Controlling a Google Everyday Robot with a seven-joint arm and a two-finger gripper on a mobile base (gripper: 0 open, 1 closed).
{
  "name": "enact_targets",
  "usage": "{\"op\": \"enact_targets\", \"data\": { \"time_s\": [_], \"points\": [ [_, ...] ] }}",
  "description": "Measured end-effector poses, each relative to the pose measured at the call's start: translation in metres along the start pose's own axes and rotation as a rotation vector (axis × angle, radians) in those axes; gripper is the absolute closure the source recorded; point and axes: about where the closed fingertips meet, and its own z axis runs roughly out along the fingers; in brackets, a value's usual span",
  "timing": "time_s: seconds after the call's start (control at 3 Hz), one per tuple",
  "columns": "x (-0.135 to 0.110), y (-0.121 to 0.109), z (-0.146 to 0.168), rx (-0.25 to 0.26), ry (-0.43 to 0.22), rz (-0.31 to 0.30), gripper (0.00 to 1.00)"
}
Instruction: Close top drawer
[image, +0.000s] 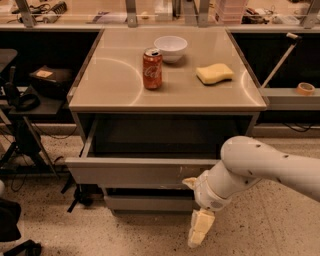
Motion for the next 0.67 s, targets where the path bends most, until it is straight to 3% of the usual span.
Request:
{"op": "enact_targets", "data": {
  "time_s": [0.33, 0.67],
  "points": [
    [0.004, -0.011, -0.006, 0.026, 0.01, 0.018, 0.0],
    [0.03, -0.047, -0.04, 0.097, 0.001, 0.088, 0.0]
  ]
}}
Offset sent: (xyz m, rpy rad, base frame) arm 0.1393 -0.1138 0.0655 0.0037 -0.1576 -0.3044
